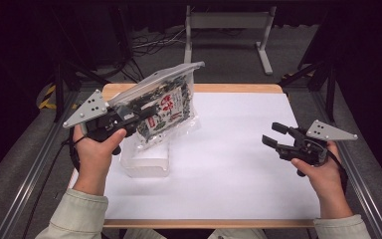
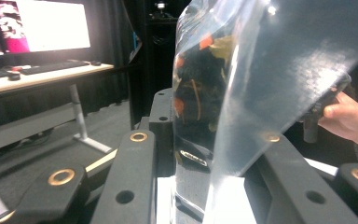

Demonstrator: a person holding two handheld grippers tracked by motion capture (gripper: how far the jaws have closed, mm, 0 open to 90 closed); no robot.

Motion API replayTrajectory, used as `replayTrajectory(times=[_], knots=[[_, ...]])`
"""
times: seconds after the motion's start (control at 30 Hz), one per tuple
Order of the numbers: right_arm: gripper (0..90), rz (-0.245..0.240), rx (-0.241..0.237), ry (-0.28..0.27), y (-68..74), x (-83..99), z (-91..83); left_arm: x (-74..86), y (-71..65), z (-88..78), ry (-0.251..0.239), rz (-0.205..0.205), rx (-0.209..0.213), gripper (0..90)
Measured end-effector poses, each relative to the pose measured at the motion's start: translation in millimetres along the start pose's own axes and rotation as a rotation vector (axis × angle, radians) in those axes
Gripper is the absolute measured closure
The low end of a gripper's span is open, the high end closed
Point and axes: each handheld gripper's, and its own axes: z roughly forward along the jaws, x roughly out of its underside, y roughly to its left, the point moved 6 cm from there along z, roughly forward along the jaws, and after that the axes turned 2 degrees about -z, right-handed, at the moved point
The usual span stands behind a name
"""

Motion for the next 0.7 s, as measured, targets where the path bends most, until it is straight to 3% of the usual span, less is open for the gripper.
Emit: replayTrajectory(times=[0.33, 0.5, 0.6, 0.7], knots=[[39.4, 0.010, 0.016, 0.023, -3.0, 20.7, 3.3, 0.8, 15.2, -11.4, 0.014, 0.014, -0.064, 71.8], [38.9, 0.014, 0.016, 0.024, -2.1, 22.2, 3.3, 6.0, 23.2, -14.2, 0.032, 0.017, -0.092, 71.8], [38.0, 0.022, 0.001, 0.011, -0.8, 21.0, 4.0, 10.2, 28.3, -15.8, 0.060, 0.045, -0.134, 71.8], [38.0, 0.023, -0.004, 0.014, -1.0, 22.2, 5.2, 14.1, 33.4, -17.7, 0.066, 0.034, -0.146, 71.8]])
